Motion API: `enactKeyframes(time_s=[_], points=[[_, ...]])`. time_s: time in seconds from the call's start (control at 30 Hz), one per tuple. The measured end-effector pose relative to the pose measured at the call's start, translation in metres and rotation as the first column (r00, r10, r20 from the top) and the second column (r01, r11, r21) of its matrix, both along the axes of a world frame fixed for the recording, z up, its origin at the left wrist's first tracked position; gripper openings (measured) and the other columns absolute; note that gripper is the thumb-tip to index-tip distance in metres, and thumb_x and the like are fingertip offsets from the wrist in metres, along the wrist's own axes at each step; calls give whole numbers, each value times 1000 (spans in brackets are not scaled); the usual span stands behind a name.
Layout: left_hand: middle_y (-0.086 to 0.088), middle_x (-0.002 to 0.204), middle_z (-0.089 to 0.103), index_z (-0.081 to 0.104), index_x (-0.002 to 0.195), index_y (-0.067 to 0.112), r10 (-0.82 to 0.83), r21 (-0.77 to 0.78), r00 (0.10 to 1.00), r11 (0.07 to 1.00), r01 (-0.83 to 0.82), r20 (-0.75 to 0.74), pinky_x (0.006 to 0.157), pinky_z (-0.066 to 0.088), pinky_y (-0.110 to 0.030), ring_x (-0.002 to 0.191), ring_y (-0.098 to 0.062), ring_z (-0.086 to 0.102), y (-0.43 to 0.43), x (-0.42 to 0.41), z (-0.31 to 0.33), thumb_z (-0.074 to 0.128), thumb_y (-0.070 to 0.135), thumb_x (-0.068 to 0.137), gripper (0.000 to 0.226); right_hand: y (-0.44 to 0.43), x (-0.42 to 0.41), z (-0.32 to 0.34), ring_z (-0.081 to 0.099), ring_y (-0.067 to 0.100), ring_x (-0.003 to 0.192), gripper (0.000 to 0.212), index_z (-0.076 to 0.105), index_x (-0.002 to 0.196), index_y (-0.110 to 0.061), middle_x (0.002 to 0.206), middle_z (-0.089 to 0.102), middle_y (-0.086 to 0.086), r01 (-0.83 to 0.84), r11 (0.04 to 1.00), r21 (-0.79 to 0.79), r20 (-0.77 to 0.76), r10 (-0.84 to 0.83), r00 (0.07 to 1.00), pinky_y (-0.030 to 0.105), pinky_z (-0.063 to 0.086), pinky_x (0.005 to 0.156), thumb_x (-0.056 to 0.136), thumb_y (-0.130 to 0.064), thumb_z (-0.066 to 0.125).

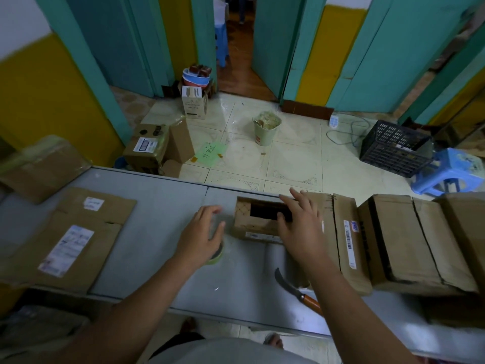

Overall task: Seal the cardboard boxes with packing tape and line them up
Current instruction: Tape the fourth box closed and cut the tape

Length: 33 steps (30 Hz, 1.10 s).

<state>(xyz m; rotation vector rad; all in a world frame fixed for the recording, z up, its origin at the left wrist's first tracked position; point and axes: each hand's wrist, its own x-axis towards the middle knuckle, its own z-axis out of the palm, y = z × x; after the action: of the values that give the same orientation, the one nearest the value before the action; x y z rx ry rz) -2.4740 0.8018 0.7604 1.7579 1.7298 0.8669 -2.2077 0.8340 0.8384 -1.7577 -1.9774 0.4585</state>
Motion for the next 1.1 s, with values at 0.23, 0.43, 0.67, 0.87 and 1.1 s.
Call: enactKeyframes(time_s=[0.23, 0.43, 0.67, 0.87, 1.1], points=[[16, 125, 60, 61, 122, 33, -265, -223, 916, 953, 203, -300, 88, 40, -29, 112, -11, 57, -36, -24, -45, 69, 65, 89, 47, -1, -3, 7, 35, 19, 149, 46, 58, 147, -26, 160, 43, -3, -48, 998, -39, 31, 49, 998, 45, 22, 125, 102, -32, 63], [9, 112, 72, 70, 115, 28, -289, -186, 837, 956, 227, -465, 92, 32, -33, 109, -20, 64, -33, -21, -57, 62, 40, 101, 20, 8, 0, 0, 44, 17, 140, 47, 64, 140, -31, 147, 57, -10, -99, 995, -4, 66, 99, 993, 42, 19, 121, 99, -54, 60], [7, 104, 73, 70, 107, 26, -257, -154, 850, 966, 208, -461, 92, 36, -35, 104, -22, 65, -32, -20, -52, 61, 34, 103, 12, 28, 18, -5, 40, 19, 141, 98, 34, 154, -47, 152, 48, -12, -275, 929, -246, 371, 352, 859, 50, 22, 121, 70, -73, 77], [4, 103, 74, 71, 108, 25, -265, -180, 844, 962, 203, -467, 96, 37, -36, 105, -24, 65, -34, -21, -47, 62, 33, 102, 13, 55, 21, 7, 54, 24, 126, 91, 40, 150, -43, 139, 60, -7, -259, 898, -356, 387, 393, 834, 49, 37, 104, 72, -57, 84], [4, 97, 74, 70, 103, 25, -241, -185, 856, 967, 174, -457, 86, 32, -30, 102, -30, 63, -38, -20, -41, 62, 34, 104, 12, 43, 9, -11, 42, 25, 141, 101, 28, 157, -45, 151, 50, -4, -271, 924, -270, 481, 373, 794, 52, 29, 117, 73, -67, 79]])
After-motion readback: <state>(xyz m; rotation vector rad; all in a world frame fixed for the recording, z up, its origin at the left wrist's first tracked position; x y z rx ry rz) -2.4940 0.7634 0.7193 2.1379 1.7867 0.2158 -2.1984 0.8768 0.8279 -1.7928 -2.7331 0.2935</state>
